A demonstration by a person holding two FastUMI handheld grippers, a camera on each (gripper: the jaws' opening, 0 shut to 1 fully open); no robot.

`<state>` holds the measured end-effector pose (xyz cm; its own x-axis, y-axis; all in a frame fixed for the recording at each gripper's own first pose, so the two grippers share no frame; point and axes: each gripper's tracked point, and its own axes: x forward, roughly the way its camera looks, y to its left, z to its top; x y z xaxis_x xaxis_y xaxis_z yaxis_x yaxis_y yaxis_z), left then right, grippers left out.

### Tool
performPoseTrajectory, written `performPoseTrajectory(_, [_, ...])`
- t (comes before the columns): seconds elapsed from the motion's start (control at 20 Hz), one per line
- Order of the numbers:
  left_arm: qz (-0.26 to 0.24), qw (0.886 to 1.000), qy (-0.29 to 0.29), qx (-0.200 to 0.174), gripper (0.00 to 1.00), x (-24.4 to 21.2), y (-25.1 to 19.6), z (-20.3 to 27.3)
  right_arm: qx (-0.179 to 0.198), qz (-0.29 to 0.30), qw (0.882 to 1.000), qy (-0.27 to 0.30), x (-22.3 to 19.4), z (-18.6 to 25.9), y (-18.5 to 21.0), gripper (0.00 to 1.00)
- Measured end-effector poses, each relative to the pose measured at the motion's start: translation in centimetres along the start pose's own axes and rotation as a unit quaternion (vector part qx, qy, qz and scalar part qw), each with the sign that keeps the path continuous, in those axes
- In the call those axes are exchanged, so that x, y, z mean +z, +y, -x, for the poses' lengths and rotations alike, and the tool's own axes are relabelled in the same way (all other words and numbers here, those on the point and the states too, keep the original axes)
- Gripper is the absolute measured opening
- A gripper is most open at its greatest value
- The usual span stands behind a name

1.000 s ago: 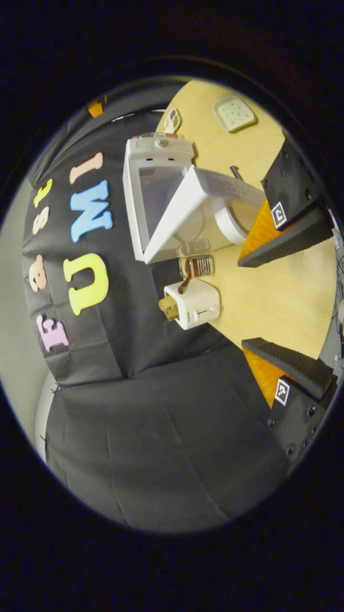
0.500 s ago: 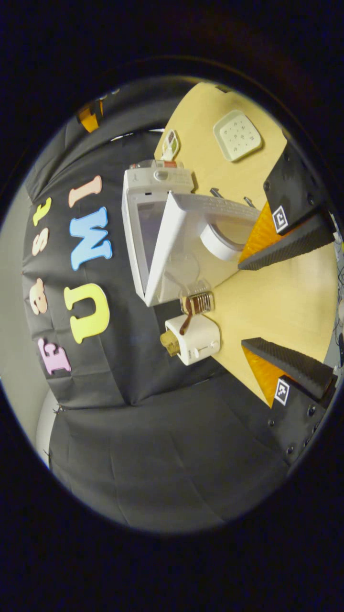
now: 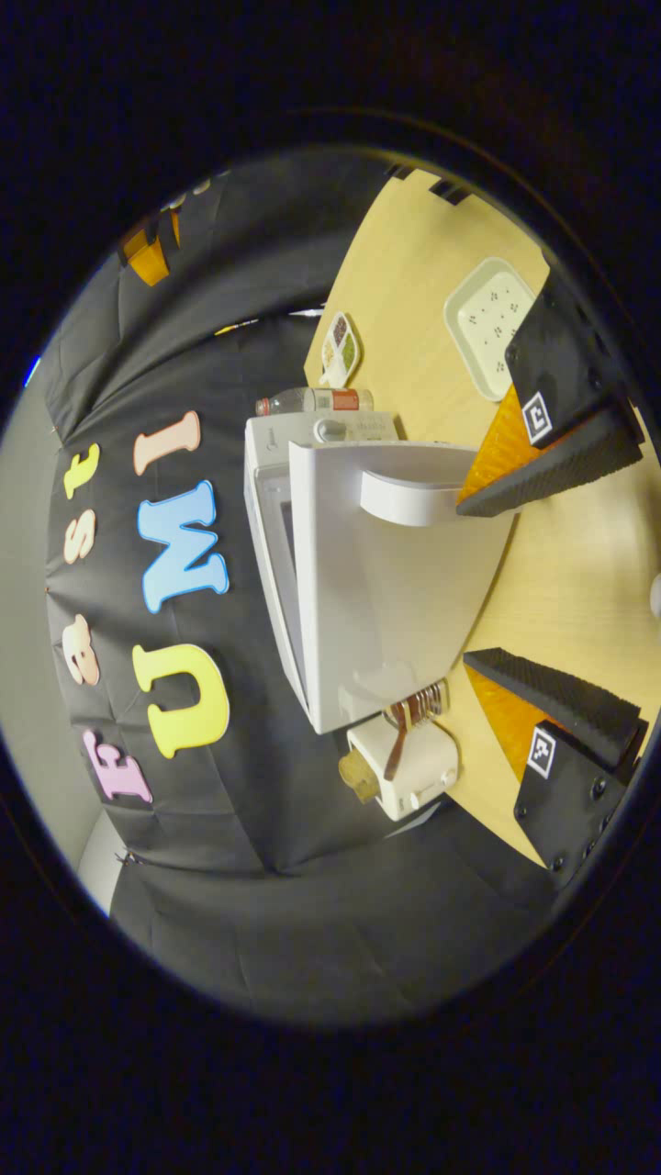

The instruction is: Open the microwave oven with the left hand, put the food in, and close the microwave oven.

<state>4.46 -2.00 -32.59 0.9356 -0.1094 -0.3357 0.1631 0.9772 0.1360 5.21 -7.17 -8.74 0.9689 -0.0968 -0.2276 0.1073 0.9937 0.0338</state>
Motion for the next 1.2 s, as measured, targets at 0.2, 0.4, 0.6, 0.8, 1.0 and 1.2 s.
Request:
performPoseTrajectory(0.2, [-0.003, 1.000, -0.011, -0.028, 1.00, 1.8, -3.0, -4.2, -0.021, 0.004, 1.000, 0.000, 0.2, 1.0, -2.3, 0.94])
performPoseTrajectory(0.4, [0.016, 0.999, -0.013, -0.043, 1.00, 3.0, -4.6, -8.2, -0.036, -0.009, 0.999, 0.015, -0.1, 1.2, -3.6, 0.94])
performPoseTrajectory(0.6, [0.013, 0.998, -0.025, -0.051, 0.98, 4.5, -5.8, -11.7, -0.048, 0.002, 0.999, 0.019, 0.0, 0.8, -3.9, 0.94])
performPoseTrajectory(0.8, [0.015, 0.998, -0.030, -0.050, 1.00, 5.9, -6.3, -14.3, -0.047, 0.005, 0.999, 0.022, 0.4, -0.1, -3.4, 0.94])
performPoseTrajectory(1.0, [0.026, 0.998, -0.028, -0.040, 1.00, 6.6, -6.3, -16.6, -0.047, 0.004, 0.999, 0.024, 0.7, -0.7, -3.3, 0.94])
performPoseTrajectory(1.2, [0.035, 0.998, -0.022, -0.045, 1.00, 6.8, -6.9, -17.3, -0.048, 0.005, 0.999, 0.026, 0.6, -1.0, -3.4, 0.94])
